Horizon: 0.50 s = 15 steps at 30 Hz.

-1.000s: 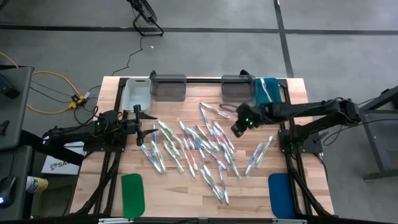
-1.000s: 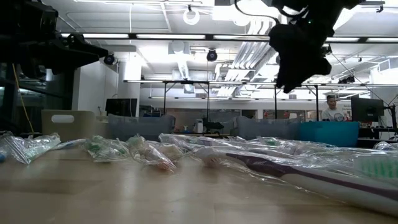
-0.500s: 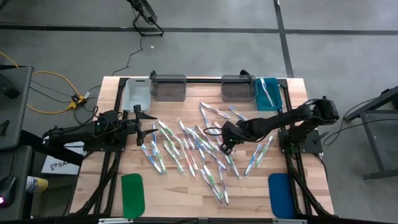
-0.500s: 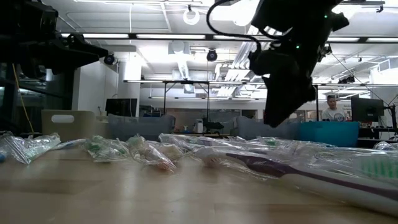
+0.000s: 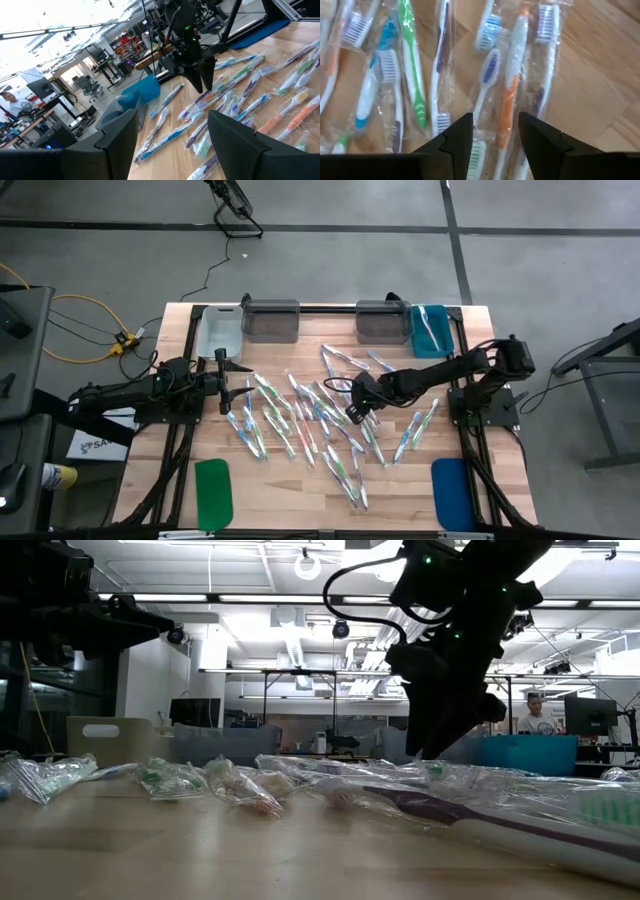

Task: Pick & Place Toothbrushes
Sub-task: Put the orange toothbrush into the blue bin

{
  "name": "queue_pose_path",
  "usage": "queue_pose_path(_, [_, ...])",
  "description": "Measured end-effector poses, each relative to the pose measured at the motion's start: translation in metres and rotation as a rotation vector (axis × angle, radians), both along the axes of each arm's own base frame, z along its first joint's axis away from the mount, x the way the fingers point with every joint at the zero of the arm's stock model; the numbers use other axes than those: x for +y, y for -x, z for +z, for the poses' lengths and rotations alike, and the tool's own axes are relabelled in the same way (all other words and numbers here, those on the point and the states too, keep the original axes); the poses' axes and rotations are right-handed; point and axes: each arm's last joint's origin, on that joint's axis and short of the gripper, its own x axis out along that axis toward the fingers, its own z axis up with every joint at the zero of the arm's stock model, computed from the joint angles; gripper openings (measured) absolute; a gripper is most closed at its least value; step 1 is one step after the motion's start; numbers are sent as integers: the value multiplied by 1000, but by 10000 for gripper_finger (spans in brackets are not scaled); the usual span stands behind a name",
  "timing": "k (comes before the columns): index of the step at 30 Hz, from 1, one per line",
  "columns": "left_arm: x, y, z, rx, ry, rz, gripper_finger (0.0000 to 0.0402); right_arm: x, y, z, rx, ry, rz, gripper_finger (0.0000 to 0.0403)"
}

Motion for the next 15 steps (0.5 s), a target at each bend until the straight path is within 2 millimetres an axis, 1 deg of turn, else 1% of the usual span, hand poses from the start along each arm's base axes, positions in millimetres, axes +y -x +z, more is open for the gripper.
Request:
queue_pose_path(8, [0,0,0,0,0,0,232,0,0,-1,0,-5,-18,152])
queue_pose_path(15, [0,0,0,0,0,0,232,-1,-2,-9,24,17,-20,152])
